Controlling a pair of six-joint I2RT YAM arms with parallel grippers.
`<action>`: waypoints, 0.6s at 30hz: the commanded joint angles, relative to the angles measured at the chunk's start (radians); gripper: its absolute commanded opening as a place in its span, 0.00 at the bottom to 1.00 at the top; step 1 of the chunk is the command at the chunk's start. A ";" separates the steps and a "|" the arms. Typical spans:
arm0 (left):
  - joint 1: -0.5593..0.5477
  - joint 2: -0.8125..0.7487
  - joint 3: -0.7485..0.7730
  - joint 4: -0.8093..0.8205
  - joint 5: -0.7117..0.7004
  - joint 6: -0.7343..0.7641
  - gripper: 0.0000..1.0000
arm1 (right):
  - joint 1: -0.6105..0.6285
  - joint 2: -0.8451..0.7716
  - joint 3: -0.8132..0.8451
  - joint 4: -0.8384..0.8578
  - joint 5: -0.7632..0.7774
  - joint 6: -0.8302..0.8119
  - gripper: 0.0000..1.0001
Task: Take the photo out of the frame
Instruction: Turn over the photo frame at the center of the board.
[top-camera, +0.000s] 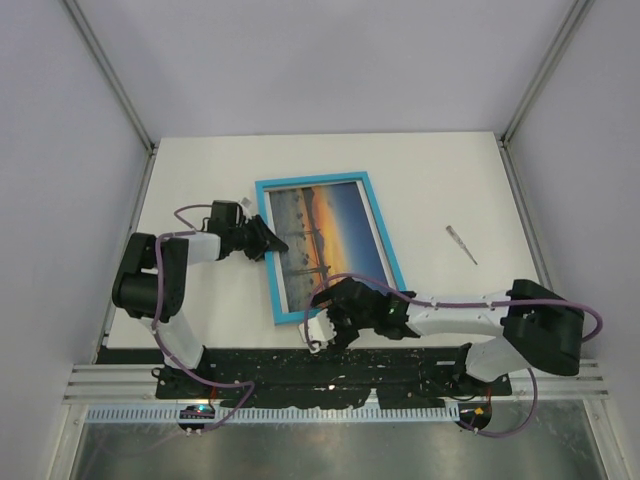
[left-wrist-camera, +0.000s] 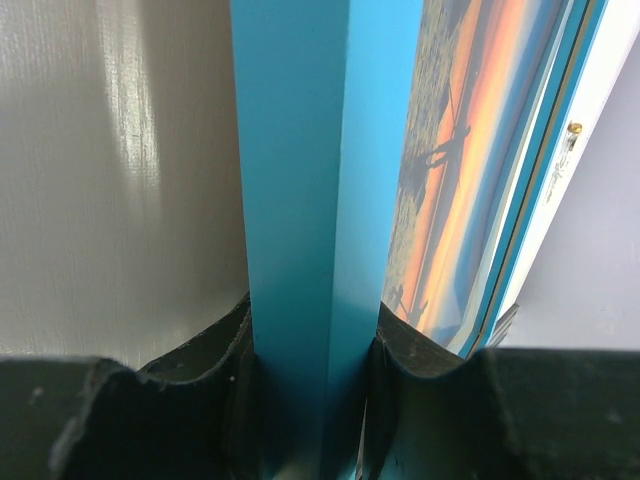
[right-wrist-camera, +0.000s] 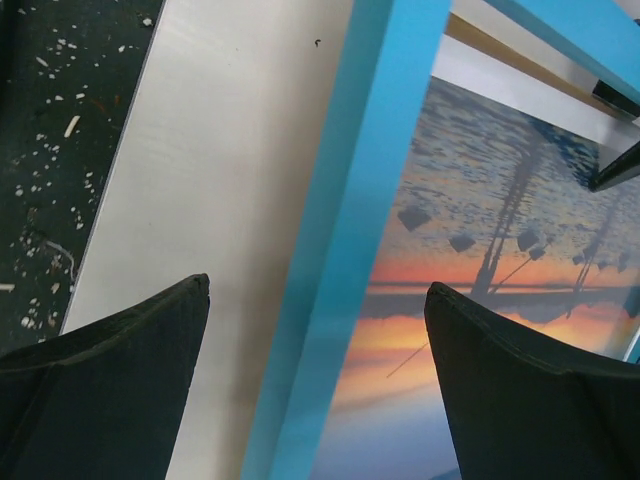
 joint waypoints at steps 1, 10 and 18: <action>0.026 -0.011 0.021 -0.055 -0.047 -0.012 0.00 | 0.080 0.084 -0.012 0.227 0.257 0.052 0.93; 0.061 -0.014 0.014 -0.048 -0.031 -0.016 0.00 | 0.229 0.283 -0.150 0.662 0.607 -0.123 0.87; 0.084 -0.034 -0.005 -0.036 -0.021 -0.026 0.00 | 0.278 0.322 -0.184 0.761 0.712 -0.177 0.64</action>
